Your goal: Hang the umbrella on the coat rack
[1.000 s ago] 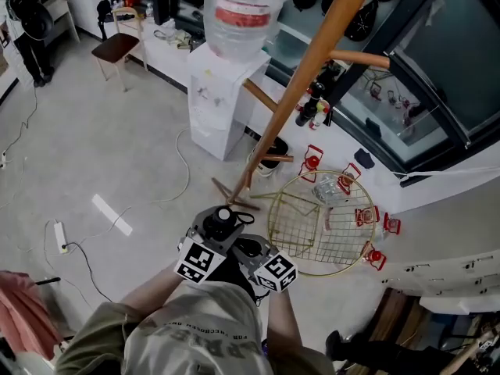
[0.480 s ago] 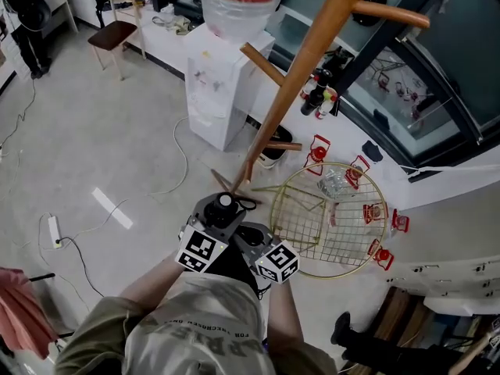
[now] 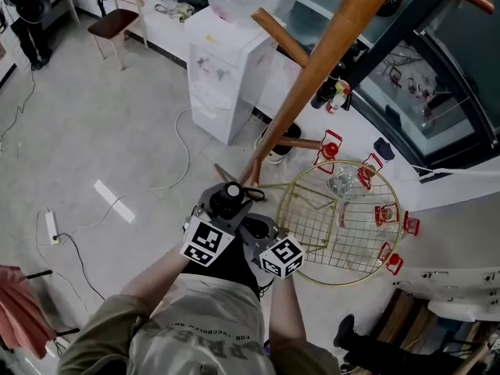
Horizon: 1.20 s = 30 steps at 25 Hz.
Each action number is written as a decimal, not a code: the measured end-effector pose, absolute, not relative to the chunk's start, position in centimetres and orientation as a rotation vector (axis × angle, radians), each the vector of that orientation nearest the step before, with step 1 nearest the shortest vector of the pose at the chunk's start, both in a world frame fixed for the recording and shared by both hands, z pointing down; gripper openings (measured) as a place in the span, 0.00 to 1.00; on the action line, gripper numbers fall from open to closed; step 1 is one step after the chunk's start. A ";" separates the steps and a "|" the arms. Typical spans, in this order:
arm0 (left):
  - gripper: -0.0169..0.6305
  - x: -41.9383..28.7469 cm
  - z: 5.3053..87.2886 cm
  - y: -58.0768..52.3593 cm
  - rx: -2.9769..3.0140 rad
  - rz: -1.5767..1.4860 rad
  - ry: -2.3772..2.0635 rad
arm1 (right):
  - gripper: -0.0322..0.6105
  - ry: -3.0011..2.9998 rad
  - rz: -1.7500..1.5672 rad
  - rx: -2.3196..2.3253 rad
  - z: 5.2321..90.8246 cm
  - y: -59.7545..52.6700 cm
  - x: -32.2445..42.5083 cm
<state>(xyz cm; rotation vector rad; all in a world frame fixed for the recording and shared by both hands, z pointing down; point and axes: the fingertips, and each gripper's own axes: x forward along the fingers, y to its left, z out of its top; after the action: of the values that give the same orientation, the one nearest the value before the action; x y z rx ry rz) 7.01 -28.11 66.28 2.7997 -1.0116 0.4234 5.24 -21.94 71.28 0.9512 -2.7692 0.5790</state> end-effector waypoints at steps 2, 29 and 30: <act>0.37 7.2 66.8 -28.7 2.803 0.430 -1.012 | 0.09 -2.764 0.580 0.958 71.8 -22.5 5.4; 0.38 8.6 73.5 -32.6 2.746 0.445 -1.031 | 0.09 -2.627 0.496 1.162 75.8 -24.7 8.5; 0.38 8.6 73.8 -32.7 2.745 0.450 -1.032 | 0.10 -2.629 0.495 1.172 75.7 -24.6 8.8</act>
<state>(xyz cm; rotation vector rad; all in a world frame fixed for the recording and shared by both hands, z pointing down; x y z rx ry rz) 8.61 -32.73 73.84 2.7450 -1.0320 0.4501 8.76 -24.57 75.72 1.1716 -2.6290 0.4947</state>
